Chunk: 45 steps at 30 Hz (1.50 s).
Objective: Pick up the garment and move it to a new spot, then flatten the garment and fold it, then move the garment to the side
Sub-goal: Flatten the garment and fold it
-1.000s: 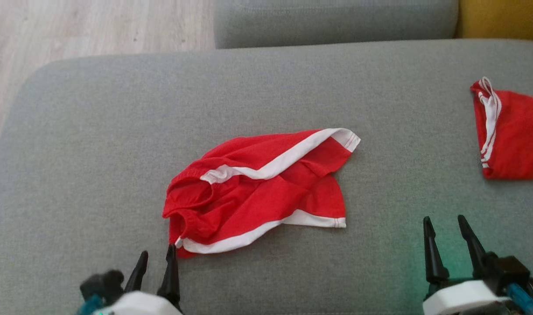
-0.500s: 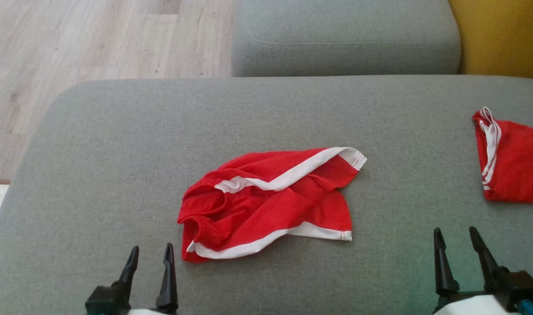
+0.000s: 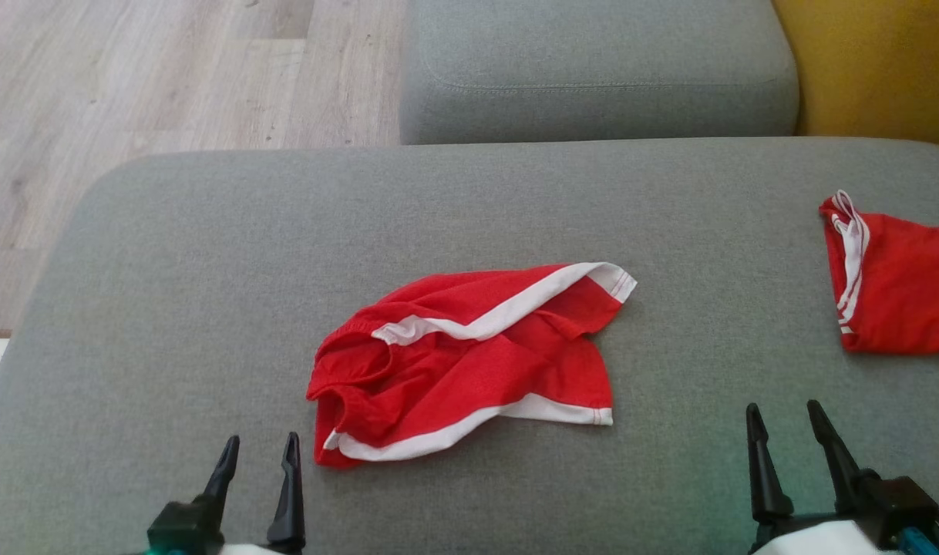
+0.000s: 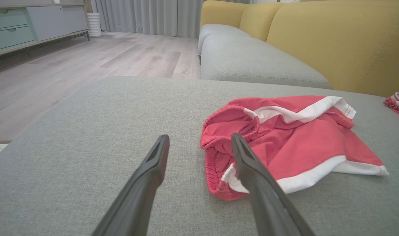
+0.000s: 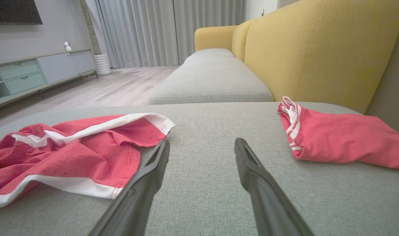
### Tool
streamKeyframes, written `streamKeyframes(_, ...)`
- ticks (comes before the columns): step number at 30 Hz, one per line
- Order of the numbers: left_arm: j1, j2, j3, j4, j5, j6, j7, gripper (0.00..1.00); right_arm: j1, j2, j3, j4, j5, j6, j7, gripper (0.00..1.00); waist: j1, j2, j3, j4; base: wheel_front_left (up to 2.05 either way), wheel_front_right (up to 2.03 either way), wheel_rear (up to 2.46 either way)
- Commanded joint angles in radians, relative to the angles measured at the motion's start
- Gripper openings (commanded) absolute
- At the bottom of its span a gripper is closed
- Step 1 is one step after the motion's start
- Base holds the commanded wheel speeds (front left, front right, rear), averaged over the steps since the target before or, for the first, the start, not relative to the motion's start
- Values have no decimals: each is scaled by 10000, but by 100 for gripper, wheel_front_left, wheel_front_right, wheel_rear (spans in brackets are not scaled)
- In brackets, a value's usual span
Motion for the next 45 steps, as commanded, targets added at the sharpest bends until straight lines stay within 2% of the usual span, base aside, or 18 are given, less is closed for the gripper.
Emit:
streamKeyframes(1, -513, -64, 353, -235, 84, -52, -123, 100, -301, -81, 275, -261, 62, 65, -136, 100, 0, -1, 5, -1, 0, 0, 0)
streamKeyframes(10, -525, -70, 312, -115, 76, -65, -123, 100, -314, -81, 338, -197, 39, 65, -136, 100, 0, -1, 19, 67, 0, 0, 0)
streamKeyframes(14, -631, -70, 43, 127, 105, -194, -123, 100, -564, -81, 713, -118, 285, 65, -27, 100, 0, -1, 76, 73, 0, 0, 0)
streamKeyframes(16, -802, -70, -70, 407, 77, -265, -14, 100, -874, -81, 1069, -94, 713, 65, 506, 100, 0, -1, 156, 66, 0, 0, 0)
streamKeyframes(19, -1198, 21, -251, 708, 186, -333, 661, 100, -1439, -81, 1812, -73, 1041, 65, 1997, 100, 0, -1, 296, 34, 0, 0, 0)
streamKeyframes(23, -1783, 157, -472, 816, 330, -437, 1582, 100, -2209, -81, 2282, 178, 1429, 65, 3894, 100, 0, -1, 673, 82, 0, 0, 0)
streamKeyframes(27, -2305, 273, -691, 983, 439, -606, 2136, 100, -2740, -81, 2610, 603, 1633, 65, 5063, 100, 0, -1, 1034, 227, 0, 0, 0)
streamKeyframes(36, -2754, 400, -915, 1148, 388, -835, 2846, 100, -3202, -81, 2637, 1113, 1547, 65, 5697, 100, 0, -1, 1475, 455, 0, 0, 0)
streamKeyframes(45, -2744, 522, -1049, 1214, 164, -997, 3478, 100, -3227, -81, 2718, 1252, 1353, 65, 6085, 100, 0, -1, 1630, 401, 0, 0, 0)
